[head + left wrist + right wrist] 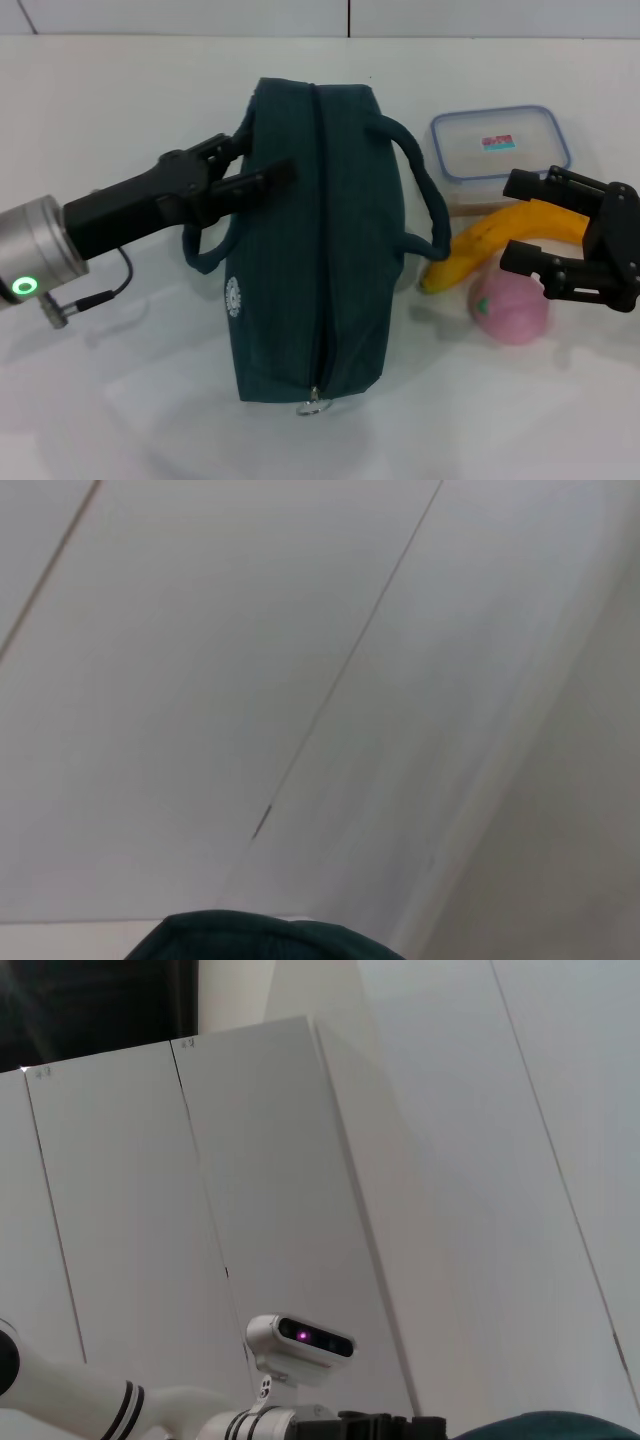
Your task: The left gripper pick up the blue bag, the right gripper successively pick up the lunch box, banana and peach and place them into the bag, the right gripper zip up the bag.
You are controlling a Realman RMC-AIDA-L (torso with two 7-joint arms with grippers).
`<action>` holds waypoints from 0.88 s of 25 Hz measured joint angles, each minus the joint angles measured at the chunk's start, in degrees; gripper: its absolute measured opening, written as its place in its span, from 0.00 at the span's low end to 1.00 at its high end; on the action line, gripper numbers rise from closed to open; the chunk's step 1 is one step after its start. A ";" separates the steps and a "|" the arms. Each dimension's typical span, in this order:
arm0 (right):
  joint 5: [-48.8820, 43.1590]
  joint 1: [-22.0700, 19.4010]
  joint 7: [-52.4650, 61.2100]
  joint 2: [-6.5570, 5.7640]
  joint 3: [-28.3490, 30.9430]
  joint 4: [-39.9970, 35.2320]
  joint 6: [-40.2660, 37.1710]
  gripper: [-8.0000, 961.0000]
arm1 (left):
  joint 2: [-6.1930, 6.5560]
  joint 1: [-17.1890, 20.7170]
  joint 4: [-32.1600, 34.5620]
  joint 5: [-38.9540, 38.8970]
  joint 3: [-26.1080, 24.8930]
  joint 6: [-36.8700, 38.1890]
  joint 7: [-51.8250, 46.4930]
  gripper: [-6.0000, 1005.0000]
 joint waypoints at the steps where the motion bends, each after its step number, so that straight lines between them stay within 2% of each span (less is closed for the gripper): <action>1: 0.00 0.01 0.00 -0.03 0.00 0.00 -0.01 0.88 | -0.12 -0.32 0.04 0.18 0.04 -0.11 -0.72 0.84; 7: 0.01 -0.15 0.00 -0.32 0.00 0.18 -0.03 0.88 | -1.23 -0.62 1.11 -0.23 -0.16 -1.65 -2.52 0.83; 13: 0.03 -0.93 0.00 -0.35 0.00 0.18 -0.03 0.88 | -2.74 -0.95 1.32 0.65 -0.80 -7.17 -1.06 0.82; 19: 0.08 -2.40 -1.23 0.47 1.39 0.63 0.24 0.88 | -3.28 -0.56 1.35 0.31 -0.83 -7.59 2.59 0.81; 22: 0.30 -3.52 -3.44 1.25 2.30 0.88 0.16 0.88 | -3.37 -0.55 1.17 0.24 -0.88 -7.38 2.75 0.73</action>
